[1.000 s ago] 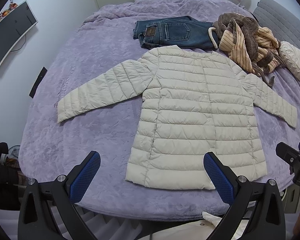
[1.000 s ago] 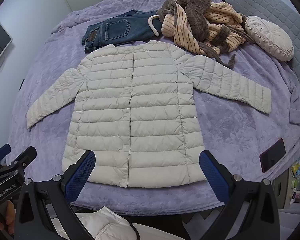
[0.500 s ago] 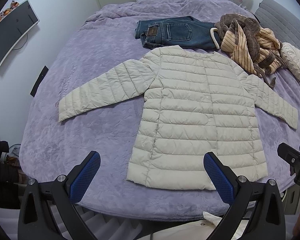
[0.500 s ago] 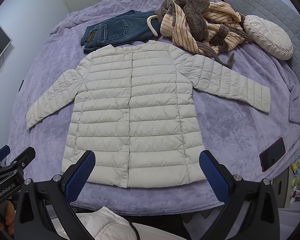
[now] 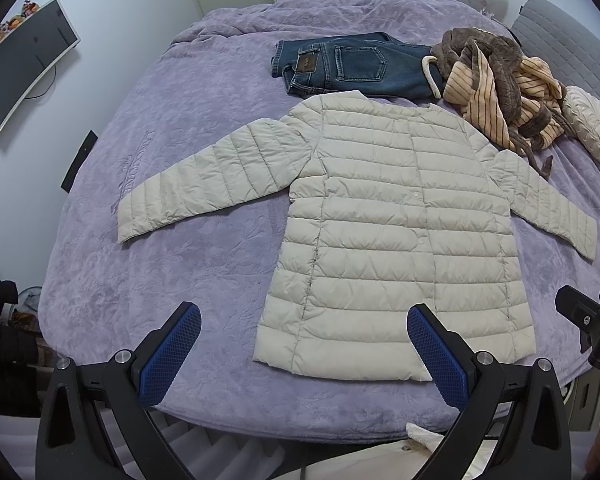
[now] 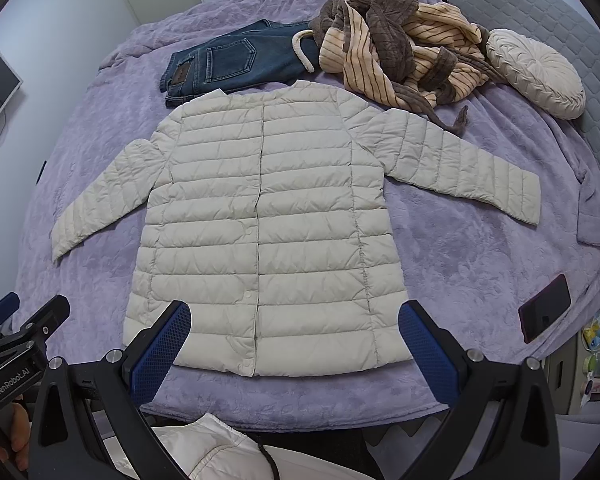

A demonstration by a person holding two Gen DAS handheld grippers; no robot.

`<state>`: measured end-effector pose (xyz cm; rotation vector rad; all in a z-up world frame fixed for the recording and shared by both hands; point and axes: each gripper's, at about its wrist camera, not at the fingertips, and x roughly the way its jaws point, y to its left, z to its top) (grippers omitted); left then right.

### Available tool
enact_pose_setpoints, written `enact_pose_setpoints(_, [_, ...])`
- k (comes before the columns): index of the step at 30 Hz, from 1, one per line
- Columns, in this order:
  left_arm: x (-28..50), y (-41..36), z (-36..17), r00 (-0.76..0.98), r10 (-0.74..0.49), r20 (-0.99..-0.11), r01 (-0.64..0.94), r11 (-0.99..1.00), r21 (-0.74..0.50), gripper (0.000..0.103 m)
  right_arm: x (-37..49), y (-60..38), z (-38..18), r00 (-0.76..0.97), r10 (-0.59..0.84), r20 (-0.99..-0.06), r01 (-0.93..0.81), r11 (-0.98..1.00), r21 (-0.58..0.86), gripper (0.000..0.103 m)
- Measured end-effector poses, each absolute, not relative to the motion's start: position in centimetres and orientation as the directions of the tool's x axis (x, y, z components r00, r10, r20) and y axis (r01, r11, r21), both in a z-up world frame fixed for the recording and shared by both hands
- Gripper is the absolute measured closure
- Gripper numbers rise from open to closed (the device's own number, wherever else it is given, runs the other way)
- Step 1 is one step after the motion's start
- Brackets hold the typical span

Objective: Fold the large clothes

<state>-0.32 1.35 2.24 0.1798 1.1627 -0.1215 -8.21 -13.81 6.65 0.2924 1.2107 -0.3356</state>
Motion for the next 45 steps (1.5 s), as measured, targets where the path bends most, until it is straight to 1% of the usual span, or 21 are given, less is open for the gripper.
enact_pose_setpoints(45, [0.1,2.2,2.1,0.393,-0.005,-0.919,0.182,0.981,0.073,0.000,-8.0,-13.9,6.4,0.304,-0.093,-0.948,0.413,0.910,0.044,0.000])
